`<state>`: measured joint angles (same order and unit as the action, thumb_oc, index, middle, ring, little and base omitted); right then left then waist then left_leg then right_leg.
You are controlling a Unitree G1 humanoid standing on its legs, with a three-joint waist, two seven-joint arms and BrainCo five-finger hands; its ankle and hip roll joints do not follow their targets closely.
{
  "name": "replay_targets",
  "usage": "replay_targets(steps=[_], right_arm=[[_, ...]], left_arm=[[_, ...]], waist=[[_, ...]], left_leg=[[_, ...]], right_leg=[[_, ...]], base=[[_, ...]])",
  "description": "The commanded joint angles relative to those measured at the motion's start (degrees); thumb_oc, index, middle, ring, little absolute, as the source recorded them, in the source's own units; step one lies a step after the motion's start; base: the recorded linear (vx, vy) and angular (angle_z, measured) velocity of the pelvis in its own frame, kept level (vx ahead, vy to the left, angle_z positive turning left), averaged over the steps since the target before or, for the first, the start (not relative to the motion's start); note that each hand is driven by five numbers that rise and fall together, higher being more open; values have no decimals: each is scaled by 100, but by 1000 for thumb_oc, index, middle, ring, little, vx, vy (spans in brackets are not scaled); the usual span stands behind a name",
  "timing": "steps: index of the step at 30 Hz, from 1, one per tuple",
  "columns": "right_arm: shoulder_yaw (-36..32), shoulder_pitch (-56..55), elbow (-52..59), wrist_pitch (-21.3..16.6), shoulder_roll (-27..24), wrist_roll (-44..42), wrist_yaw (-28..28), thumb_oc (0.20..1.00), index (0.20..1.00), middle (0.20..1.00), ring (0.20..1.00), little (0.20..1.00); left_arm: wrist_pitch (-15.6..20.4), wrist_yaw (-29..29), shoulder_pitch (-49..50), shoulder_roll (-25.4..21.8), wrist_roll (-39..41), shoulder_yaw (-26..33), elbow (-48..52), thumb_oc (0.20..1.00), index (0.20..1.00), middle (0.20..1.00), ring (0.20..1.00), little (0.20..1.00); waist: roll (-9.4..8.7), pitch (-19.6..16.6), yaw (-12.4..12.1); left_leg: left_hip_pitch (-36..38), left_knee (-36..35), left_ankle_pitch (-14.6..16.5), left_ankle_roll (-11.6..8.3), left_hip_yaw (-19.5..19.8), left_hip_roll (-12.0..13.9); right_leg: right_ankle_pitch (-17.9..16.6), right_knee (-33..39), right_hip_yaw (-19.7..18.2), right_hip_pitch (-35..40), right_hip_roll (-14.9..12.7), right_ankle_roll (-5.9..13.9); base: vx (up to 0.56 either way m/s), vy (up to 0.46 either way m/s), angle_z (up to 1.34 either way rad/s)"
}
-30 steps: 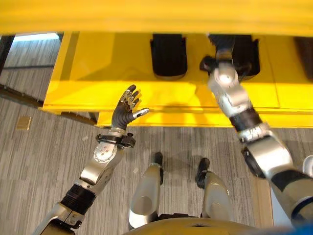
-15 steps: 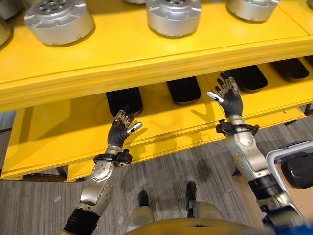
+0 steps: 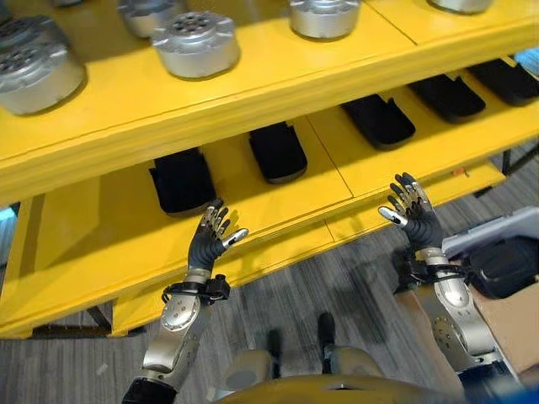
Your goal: Move parts from the plastic box to the shelf.
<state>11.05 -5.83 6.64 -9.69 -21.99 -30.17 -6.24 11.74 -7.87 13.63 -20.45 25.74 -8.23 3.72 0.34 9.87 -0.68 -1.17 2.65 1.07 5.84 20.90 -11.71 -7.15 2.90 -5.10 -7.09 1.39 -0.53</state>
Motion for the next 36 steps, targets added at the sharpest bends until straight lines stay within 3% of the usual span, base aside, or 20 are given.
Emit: replay_targets(steps=[1, 3, 10, 11, 12, 14, 15, 16, 17, 18, 20, 22, 26, 28, 29, 30, 32, 33, 36], right_arm=[[-5, 83, 203, -175, 143, -77, 209, 1000, 1000, 1000, 1000, 1000], [-77, -154, 213, -104, 239, -138, 249, 1000, 1000, 1000, 1000, 1000], [-34, -209, 205, 0, 278, -110, 284, 1000, 1000, 1000, 1000, 1000], [57, -120, 147, 11, 317, -73, 297, 1000, 1000, 1000, 1000, 1000], [124, -40, 117, 28, 340, -45, 296, 1000, 1000, 1000, 1000, 1000], [286, 101, -21, 66, 449, 46, 272, 1000, 1000, 1000, 1000, 1000], [330, 141, -75, 91, 451, 64, 282, 1000, 1000, 1000, 1000, 1000], [331, 141, -75, 91, 451, 64, 282, 1000, 1000, 1000, 1000, 1000], [346, 166, -98, 165, 440, 14, 353, 1000, 1000, 1000, 1000, 1000], [344, 169, -93, 165, 437, 14, 353, 1000, 1000, 1000, 1000, 1000], [264, 168, -106, 209, 439, -28, 356, 1000, 1000, 1000, 1000, 1000], [227, 184, -58, 236, 459, -24, 349, 1000, 1000, 1000, 1000, 1000], [230, 291, -82, 267, 520, 90, 289, 1000, 1000, 1000, 1000, 1000], [231, 291, -81, 268, 520, 91, 289, 1000, 1000, 1000, 1000, 1000], [232, 261, -128, 318, 504, 115, 319, 1000, 1000, 1000, 1000, 1000], [232, 261, -128, 318, 504, 115, 319, 1000, 1000, 1000, 1000, 1000], [89, 211, -54, 311, 411, 93, 301, 1000, 1000, 1000, 1000, 1000], [89, 211, -54, 311, 411, 93, 301, 1000, 1000, 1000, 1000, 1000], [-112, -9, 46, 225, 336, 52, 244, 1000, 1000, 1000, 1000, 1000]], left_arm=[[252, 11, -143, -156, -133, 289, 102, 1000, 1000, 1000, 1000, 1000], [238, 84, -158, -250, -85, 214, 71, 1000, 1000, 1000, 1000, 1000], [213, 110, -88, -381, -42, 226, 73, 1000, 1000, 1000, 1000, 1000], [209, 60, -67, -412, -51, 275, 80, 1000, 1000, 1000, 1000, 1000], [206, 44, -54, -435, -40, 308, 90, 1000, 1000, 1000, 1000, 1000], [188, 6, 9, -480, -51, 458, 173, 1000, 1000, 1000, 1000, 1000], [179, 30, 110, -473, -37, 540, 221, 1000, 1000, 1000, 1000, 1000], [179, 31, 110, -473, -37, 541, 221, 1000, 1000, 1000, 1000, 1000], [143, 97, 234, -448, -10, 607, 227, 1000, 1000, 1000, 1000, 1000], [143, 99, 232, -446, -9, 610, 232, 1000, 1000, 1000, 1000, 1000], [88, 112, 158, -436, 19, 570, 180, 1000, 1000, 1000, 1000, 1000], [88, 97, 142, -448, -24, 581, 184, 1000, 1000, 1000, 1000, 1000], [66, 6, 192, -395, -214, 700, 194, 1000, 1000, 1000, 1000, 1000], [66, 6, 192, -395, -214, 701, 194, 1000, 1000, 1000, 1000, 1000], [52, -1, 178, -208, -191, 733, 120, 1000, 1000, 1000, 1000, 1000], [52, -1, 178, -208, -191, 733, 120, 1000, 1000, 1000, 1000, 1000], [62, -33, 35, -136, -71, 652, 41, 1000, 1000, 1000, 1000, 1000], [62, -33, 35, -136, -71, 652, 41, 1000, 1000, 1000, 1000, 1000], [11, -3, -163, -137, -89, 472, -57, 1000, 1000, 1000, 1000, 1000]], waist=[[-252, -100, 137], [-238, -290, 305], [-226, -254, 369], [-185, -136, 321], [-176, -110, 249], [-84, -40, -22], [-31, -25, -59], [-31, -25, -57], [16, -46, -28], [12, -24, -41], [-26, -60, 31], [-41, -94, 88], [-135, -147, -13], [-135, -142, -14], [-301, -282, -81], [-301, -282, -81], [-272, -318, 31], [-272, -318, 31], [-173, -367, 208]], left_leg=[[-634, 539, 91, -387, -584, 8], [-303, -286, -206, -362, -813, 237], [-31, -736, -334, -285, -1288, 430], [25, -742, -273, -234, -1566, 536], [29, -756, -254, -253, -1763, 606], [69, -765, -151, -333, -2201, 840], [107, -765, -107, -347, -2378, 943], [108, -765, -107, -347, -2377, 942], [284, -765, 112, -345, -2622, 1039], [234, -765, 16, -315, -2696, 1030], [313, -765, 113, -289, -2667, 973], [382, -765, 198, -284, -2711, 972], [711, -765, 443, -325, -3020, 1032], [717, -765, 444, -325, -3021, 1032], [821, -765, 541, -424, -3156, 1050], [821, -765, 541, -424, -3156, 1050], [832, -747, 515, -576, -2999, 1303], [832, -747, 515, -576, -2998, 1303], [884, -735, 430, -844, -2908, 1764]], right_leg=[[691, 86, 245, 605, 195, 352], [681, 72, 185, 576, 228, 389], [691, -323, -118, 328, 283, 490], [848, -912, 41, 33, 289, 566], [870, -1082, 353, -105, 179, 647], [997, -1215, 1917, -140, -575, 714], [1004, -1297, 2436, -116, -899, 695], [1005, -1298, 2437, -115, -899, 696], [923, -1331, 2415, -103, -1252, 823], [802, -1297, 2460, -143, -1263, 770], [299, -938, 1875, -135, -1484, 959], [-80, -570, 1673, -201, -1743, 1078], [-678, -36, 2333, -171, -2257, 1387], [-683, -28, 2333, -163, -2255, 1387], [-782, 165, 2556, 76, -2242, 1500], [-782, 165, 2556, 76, -2242, 1500], [-534, -43, 2470, 127, -2060, 1401], [-534, -43, 2471, 127, -2060, 1401], [27, -353, 2499, 204, -1746, 1168]], base=[[81, 131, -156], [70, 167, -31], [-9, 106, -49], [-68, 106, -48], [-82, 130, -84], [-58, 51, -160], [-47, 23, -148], [51, 41, -135], [1, 33, -96], [30, 7, -113], [32, -64, -77], [80, -83, -26], [110, -106, -35], [97, -128, -60], [146, -204, -33], [244, -387, -31], [144, -264, -25], [135, -239, -7], [170, -300, 3]])
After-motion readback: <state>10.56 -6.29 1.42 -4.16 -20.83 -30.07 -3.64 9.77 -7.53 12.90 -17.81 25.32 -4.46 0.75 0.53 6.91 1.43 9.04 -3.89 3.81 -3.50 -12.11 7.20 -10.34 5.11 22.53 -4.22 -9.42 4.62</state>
